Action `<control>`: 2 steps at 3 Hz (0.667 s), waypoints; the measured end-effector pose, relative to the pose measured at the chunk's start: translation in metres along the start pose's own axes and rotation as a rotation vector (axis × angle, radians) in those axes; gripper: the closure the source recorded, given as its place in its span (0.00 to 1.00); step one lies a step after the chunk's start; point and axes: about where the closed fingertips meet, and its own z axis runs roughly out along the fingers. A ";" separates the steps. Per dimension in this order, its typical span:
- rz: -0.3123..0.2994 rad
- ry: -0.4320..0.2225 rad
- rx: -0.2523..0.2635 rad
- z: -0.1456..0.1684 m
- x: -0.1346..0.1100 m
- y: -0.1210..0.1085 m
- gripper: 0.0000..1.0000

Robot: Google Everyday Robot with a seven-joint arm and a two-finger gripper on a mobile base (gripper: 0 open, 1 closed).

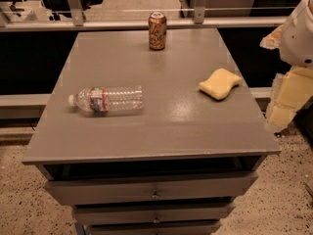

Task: Pick water bottle

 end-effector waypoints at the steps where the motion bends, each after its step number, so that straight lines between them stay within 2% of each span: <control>1: 0.000 0.000 0.000 0.000 0.000 0.000 0.00; 2: -0.062 -0.064 -0.025 0.024 -0.050 0.001 0.00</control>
Offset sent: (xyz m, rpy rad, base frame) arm 0.0445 0.1350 -0.0375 0.1244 0.0151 0.2163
